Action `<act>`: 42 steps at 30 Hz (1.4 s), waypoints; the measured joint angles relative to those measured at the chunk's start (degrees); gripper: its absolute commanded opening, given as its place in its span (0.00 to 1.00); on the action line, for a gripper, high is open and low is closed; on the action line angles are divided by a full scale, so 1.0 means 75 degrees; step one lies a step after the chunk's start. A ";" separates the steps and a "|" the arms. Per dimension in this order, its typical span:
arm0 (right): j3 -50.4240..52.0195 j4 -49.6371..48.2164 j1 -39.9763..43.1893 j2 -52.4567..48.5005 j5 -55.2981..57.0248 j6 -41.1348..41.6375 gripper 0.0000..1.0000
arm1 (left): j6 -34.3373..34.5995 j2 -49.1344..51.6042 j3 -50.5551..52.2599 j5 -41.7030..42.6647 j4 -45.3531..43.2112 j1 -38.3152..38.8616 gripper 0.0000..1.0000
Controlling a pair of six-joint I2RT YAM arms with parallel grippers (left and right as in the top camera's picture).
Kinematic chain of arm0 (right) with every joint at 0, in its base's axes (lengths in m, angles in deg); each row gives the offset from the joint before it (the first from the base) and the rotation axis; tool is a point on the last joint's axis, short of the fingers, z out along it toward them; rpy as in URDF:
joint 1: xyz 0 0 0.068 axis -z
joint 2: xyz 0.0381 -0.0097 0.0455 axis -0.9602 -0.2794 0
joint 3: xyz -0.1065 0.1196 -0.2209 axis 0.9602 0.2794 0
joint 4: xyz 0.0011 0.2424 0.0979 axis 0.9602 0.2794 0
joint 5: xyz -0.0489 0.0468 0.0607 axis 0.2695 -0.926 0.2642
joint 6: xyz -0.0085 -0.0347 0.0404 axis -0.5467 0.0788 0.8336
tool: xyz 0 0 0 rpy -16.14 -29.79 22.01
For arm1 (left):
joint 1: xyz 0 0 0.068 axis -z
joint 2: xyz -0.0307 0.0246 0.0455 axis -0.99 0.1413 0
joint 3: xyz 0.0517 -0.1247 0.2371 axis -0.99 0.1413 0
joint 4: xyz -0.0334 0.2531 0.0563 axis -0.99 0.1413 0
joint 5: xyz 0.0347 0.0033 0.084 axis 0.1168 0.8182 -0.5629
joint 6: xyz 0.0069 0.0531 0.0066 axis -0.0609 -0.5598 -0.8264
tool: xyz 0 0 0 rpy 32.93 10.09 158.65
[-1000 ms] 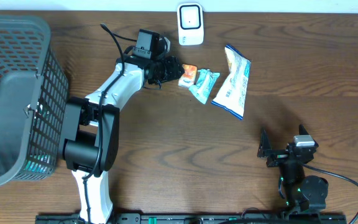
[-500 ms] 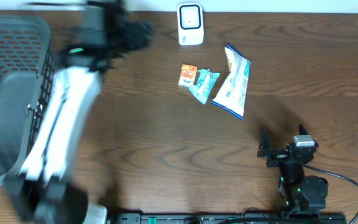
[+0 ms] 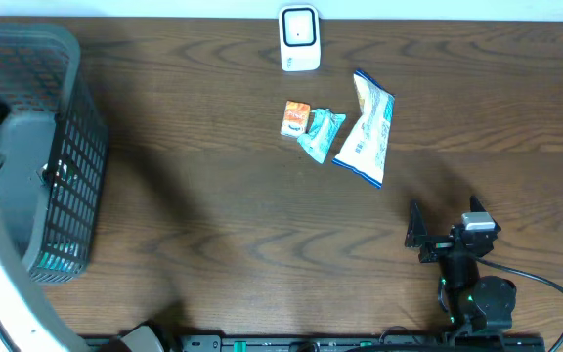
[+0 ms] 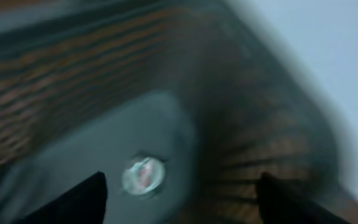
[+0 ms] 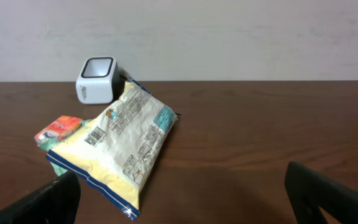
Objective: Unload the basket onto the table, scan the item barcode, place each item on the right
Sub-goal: 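Reach the left gripper into the basket and grasp the green tissue pack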
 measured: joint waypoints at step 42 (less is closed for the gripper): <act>0.0000 0.0000 0.0000 0.0000 0.0000 0.0000 0.99 | 0.2903 0.3217 0.2384 -0.0930 0.1824 -0.0898 0.72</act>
